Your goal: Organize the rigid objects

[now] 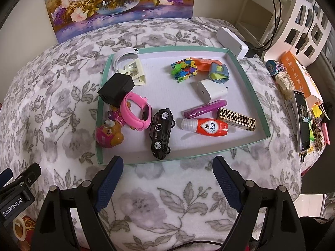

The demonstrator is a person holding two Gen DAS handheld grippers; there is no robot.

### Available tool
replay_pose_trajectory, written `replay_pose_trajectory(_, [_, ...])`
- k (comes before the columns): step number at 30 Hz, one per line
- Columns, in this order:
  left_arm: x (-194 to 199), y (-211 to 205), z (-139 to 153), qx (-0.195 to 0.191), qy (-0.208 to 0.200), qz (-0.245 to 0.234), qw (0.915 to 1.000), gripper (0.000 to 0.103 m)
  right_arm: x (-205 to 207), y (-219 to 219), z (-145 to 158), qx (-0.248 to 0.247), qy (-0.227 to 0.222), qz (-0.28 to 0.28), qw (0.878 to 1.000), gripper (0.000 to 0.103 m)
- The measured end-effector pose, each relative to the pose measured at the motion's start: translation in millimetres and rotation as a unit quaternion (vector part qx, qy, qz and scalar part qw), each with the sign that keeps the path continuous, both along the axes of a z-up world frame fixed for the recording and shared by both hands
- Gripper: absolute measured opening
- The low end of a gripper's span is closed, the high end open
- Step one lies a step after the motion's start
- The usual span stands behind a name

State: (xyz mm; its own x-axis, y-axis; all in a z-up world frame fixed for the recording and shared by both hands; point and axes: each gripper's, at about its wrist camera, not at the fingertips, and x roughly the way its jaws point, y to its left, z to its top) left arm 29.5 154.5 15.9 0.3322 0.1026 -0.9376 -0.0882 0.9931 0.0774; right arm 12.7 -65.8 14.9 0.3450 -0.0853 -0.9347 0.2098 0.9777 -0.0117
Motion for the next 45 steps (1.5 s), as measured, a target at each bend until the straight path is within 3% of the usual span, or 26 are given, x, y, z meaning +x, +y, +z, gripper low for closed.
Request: replay_pose_trajectory(45, [-1.3,-2.1,0.7,-0.001,-0.007,-0.013,0.9999,0.103,1.8,0.3,-1.3,-0.002,0.006,0.002,1.0,0.088])
